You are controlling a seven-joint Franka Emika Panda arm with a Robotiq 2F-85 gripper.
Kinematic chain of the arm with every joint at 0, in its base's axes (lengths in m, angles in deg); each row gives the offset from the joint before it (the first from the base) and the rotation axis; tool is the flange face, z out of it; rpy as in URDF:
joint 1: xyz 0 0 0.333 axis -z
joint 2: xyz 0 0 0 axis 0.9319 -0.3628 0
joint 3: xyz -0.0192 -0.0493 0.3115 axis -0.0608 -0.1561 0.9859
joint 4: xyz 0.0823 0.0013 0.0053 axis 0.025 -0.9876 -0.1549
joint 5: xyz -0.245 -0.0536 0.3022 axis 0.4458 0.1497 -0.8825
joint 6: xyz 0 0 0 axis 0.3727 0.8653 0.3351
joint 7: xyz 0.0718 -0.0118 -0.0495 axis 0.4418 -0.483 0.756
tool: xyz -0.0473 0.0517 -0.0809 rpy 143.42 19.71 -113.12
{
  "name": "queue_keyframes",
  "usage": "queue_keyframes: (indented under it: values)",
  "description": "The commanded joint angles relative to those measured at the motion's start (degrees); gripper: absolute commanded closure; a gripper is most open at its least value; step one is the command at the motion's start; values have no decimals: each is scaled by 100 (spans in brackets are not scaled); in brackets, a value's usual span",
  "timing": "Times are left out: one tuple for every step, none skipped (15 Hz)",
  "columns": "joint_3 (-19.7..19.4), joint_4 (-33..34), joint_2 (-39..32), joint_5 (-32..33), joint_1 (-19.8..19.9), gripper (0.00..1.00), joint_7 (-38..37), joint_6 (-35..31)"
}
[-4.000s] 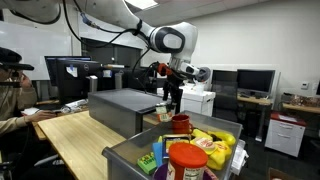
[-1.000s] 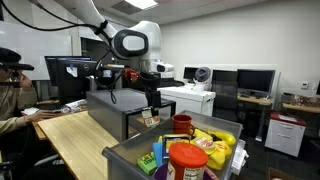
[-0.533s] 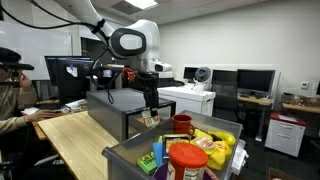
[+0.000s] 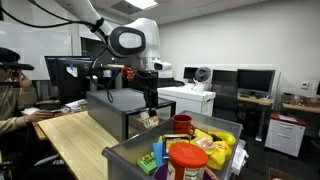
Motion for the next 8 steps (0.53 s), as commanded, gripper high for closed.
queue_keyframes:
  values:
    - [-63, -304, 209, 178, -13, 46, -100, -78]
    - [-67, -368, 258, 205, -20, 46, -115, -106]
    - [-70, -420, 303, 233, -27, 46, -137, -120]
    - [-74, -494, 364, 278, -36, 46, -162, -135]
    - [-78, -568, 426, 331, -44, 46, -190, -146]
    - [-82, -658, 507, 420, -55, 46, -232, -156]
    - [-83, -754, 591, 519, -60, 46, -296, -168]
    - [-84, -858, 688, 619, -62, 46, -379, -184]
